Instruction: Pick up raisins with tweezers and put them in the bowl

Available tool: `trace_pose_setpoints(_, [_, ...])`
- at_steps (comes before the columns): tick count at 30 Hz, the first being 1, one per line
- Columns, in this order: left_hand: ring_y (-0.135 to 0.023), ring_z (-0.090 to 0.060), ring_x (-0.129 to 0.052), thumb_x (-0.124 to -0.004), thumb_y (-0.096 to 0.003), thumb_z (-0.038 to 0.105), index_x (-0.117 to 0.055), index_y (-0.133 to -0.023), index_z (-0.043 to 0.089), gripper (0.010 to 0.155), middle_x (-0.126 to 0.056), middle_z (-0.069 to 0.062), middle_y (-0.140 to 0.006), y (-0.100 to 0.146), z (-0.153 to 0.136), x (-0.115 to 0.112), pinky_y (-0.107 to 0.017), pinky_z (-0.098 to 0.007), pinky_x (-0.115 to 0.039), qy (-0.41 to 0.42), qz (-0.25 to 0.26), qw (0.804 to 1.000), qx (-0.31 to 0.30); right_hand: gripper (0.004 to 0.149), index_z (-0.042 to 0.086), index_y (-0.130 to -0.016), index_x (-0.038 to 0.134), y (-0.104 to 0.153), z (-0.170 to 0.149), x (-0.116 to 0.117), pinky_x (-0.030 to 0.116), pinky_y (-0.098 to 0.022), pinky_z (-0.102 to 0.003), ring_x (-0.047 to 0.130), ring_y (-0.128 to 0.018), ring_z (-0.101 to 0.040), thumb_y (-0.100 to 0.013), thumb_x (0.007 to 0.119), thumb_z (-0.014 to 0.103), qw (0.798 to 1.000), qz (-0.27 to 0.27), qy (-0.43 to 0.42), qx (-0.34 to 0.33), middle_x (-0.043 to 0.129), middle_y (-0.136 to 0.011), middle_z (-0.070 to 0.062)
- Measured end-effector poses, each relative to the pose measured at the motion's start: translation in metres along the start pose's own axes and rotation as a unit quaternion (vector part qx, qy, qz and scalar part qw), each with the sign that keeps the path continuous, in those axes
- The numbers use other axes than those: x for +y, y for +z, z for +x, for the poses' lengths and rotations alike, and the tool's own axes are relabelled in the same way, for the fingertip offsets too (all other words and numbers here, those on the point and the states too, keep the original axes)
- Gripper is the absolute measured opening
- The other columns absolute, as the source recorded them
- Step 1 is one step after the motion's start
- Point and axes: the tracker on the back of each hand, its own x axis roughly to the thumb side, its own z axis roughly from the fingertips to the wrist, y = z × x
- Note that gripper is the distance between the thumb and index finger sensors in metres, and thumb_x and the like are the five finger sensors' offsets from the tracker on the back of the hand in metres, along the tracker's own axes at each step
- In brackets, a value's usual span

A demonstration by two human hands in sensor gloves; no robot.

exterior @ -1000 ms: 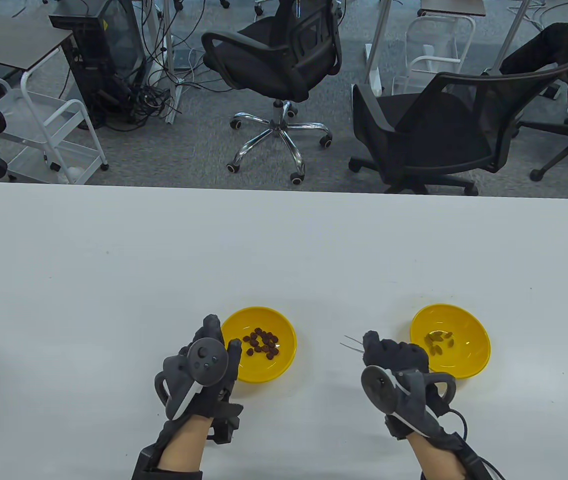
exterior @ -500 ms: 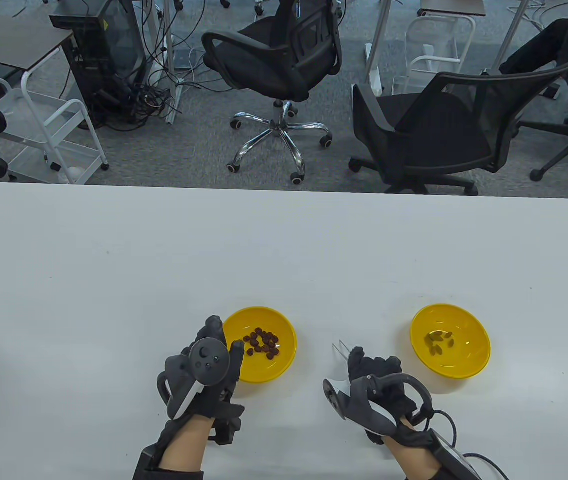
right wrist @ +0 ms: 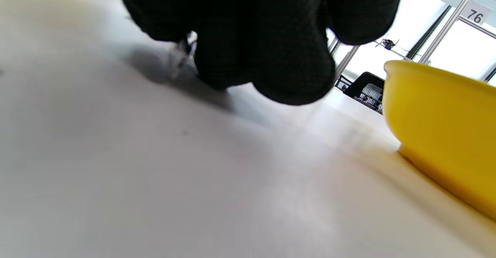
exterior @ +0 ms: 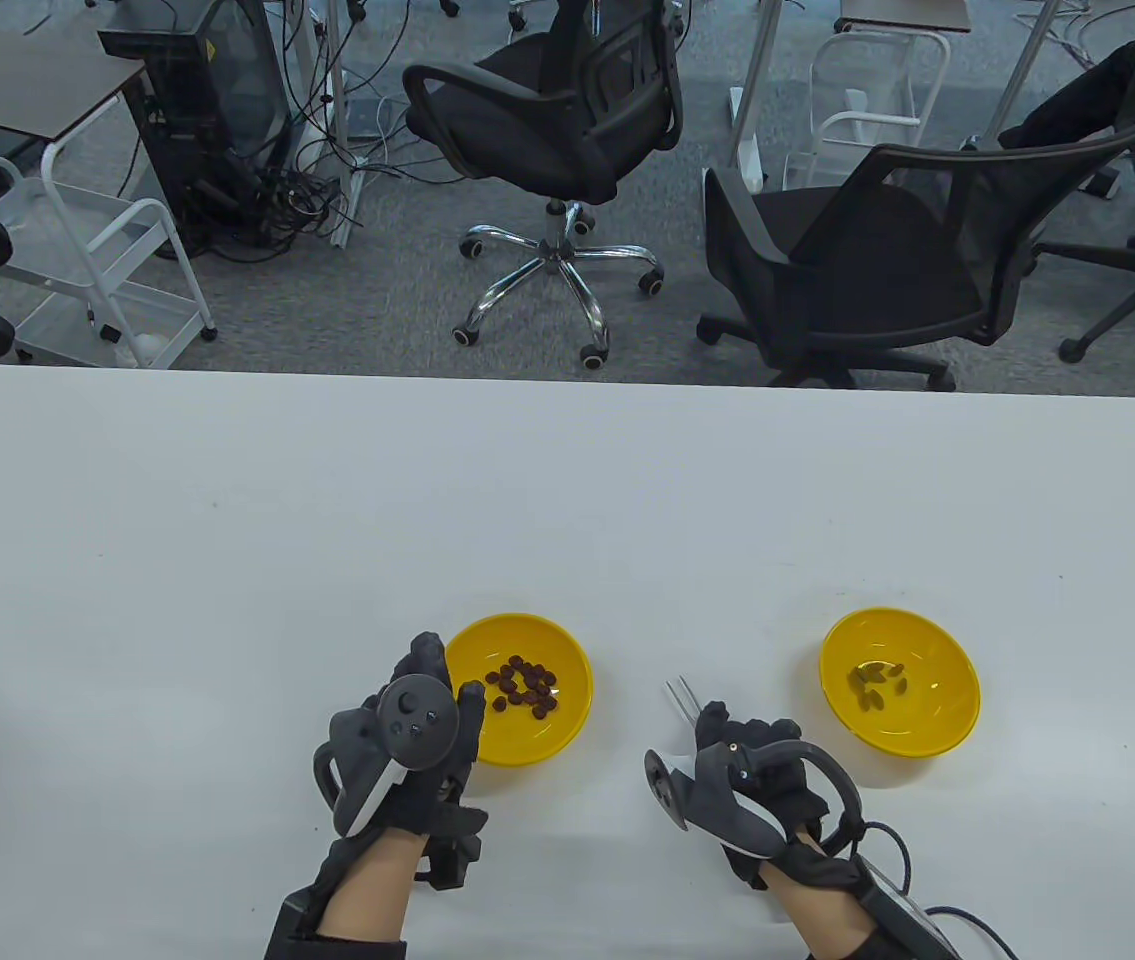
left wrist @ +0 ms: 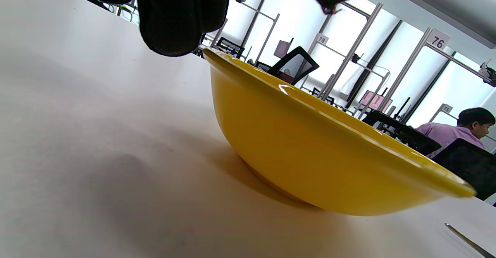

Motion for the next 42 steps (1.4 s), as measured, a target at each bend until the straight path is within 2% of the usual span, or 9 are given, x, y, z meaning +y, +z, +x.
trace_pose_setpoints(7, [-0.091, -0.048, -0.079, -0.054, -0.058, 0.045, -0.037, -0.11, 0.002, 0.069, -0.062, -0.034, -0.106, 0.0, 0.001, 0.0, -0.067, -0.069, -0.056, -0.005, 0.002, 1.0, -0.005, 0.056, 0.014, -0.095, 0.077, 0.004, -0.014, -0.014, 0.075, -0.054, -0.051, 0.103, -0.046, -0.02, -0.044, 0.076, 0.038, 0.998, -0.038, -0.054, 0.015, 0.096, -0.064, -0.003])
trace_pose_setpoints(11, [-0.096, -0.051, -0.073, -0.054, -0.0581, 0.045, -0.036, -0.111, 0.003, 0.07, -0.057, -0.034, -0.109, 0.002, 0.006, -0.001, -0.068, -0.074, -0.047, -0.052, 0.014, 0.998, -0.021, 0.055, 0.014, -0.094, 0.077, 0.01, -0.028, -0.026, 0.074, -0.055, -0.052, 0.103, -0.049, -0.021, -0.044, 0.076, 0.038, 0.99, -0.083, -0.107, 0.032, 0.096, -0.066, -0.004])
trace_pose_setpoints(15, [-0.1, -0.053, -0.066, -0.054, -0.0579, 0.047, -0.033, -0.111, 0.004, 0.072, -0.052, -0.033, -0.112, 0.008, 0.017, -0.001, -0.069, -0.076, -0.041, -0.082, 0.029, 0.994, -0.062, 0.06, 0.015, -0.098, 0.073, 0.019, -0.047, -0.039, 0.068, -0.06, -0.057, 0.099, -0.062, -0.028, -0.044, 0.075, 0.041, 0.971, -0.17, -0.157, 0.062, 0.091, -0.078, -0.008])
trace_pose_setpoints(18, [-0.104, -0.056, -0.057, -0.053, -0.0575, 0.051, -0.029, -0.112, 0.006, 0.075, -0.045, -0.034, -0.115, 0.013, 0.027, -0.003, -0.069, -0.078, -0.037, -0.104, 0.026, 0.99, -0.095, 0.067, 0.017, -0.102, 0.068, 0.023, -0.058, -0.044, 0.06, -0.065, -0.062, 0.092, -0.077, -0.035, -0.043, 0.074, 0.047, 0.961, -0.204, -0.171, 0.071, 0.083, -0.09, -0.012])
trace_pose_setpoints(23, [-0.11, -0.062, -0.029, -0.048, -0.0561, 0.061, -0.015, -0.114, 0.01, 0.084, -0.024, -0.035, -0.12, 0.022, 0.047, -0.013, -0.067, -0.082, -0.021, -0.177, -0.021, 0.972, -0.156, 0.086, 0.022, -0.112, 0.044, 0.024, -0.068, -0.042, 0.04, -0.07, -0.073, 0.058, -0.106, -0.05, -0.039, 0.07, 0.06, 0.965, -0.188, -0.17, 0.071, 0.05, -0.114, -0.016])
trace_pose_setpoints(25, [-0.109, -0.063, -0.017, -0.046, -0.0554, 0.064, -0.006, -0.113, 0.012, 0.087, -0.013, -0.035, -0.12, 0.025, 0.053, -0.019, -0.066, -0.082, -0.015, -0.211, -0.044, 0.961, -0.173, 0.091, 0.024, -0.113, 0.035, 0.022, -0.069, -0.038, 0.03, -0.07, -0.076, 0.041, -0.111, -0.053, -0.038, 0.069, 0.064, 0.969, -0.171, -0.166, 0.057, 0.039, -0.118, -0.016])
trace_pose_setpoints(27, [-0.108, -0.064, -0.01, -0.044, -0.0545, 0.067, -0.002, -0.112, 0.013, 0.09, -0.007, -0.035, -0.119, 0.028, 0.057, -0.023, -0.066, -0.082, -0.013, -0.232, -0.058, 0.954, -0.183, 0.095, 0.024, -0.113, 0.03, 0.02, -0.068, -0.035, 0.025, -0.069, -0.077, 0.033, -0.112, -0.055, -0.036, 0.068, 0.067, 0.974, -0.161, -0.156, 0.046, 0.034, -0.119, -0.016])
trace_pose_setpoints(32, [-0.106, -0.064, 0.0, -0.044, -0.053, 0.07, 0.004, -0.11, 0.013, 0.093, 0.001, -0.035, -0.117, 0.032, 0.064, -0.029, -0.064, -0.083, -0.008, -0.241, -0.087, 0.944, -0.207, 0.098, 0.025, -0.112, 0.026, 0.018, -0.066, -0.032, 0.021, -0.068, -0.078, 0.026, -0.112, -0.057, -0.034, 0.066, 0.069, 0.981, -0.139, -0.134, 0.034, 0.029, -0.119, -0.016])
trace_pose_setpoints(42, [-0.106, -0.064, 0.0, -0.044, -0.0527, 0.071, 0.005, -0.109, 0.013, 0.094, 0.002, -0.035, -0.117, 0.033, 0.066, -0.031, -0.064, -0.083, -0.008, -0.246, -0.084, 0.942, -0.214, 0.098, 0.024, -0.113, 0.026, 0.017, -0.065, -0.034, 0.021, -0.068, -0.079, 0.026, -0.112, -0.057, -0.035, 0.066, 0.068, 0.984, -0.119, -0.125, 0.037, 0.029, -0.119, -0.017])
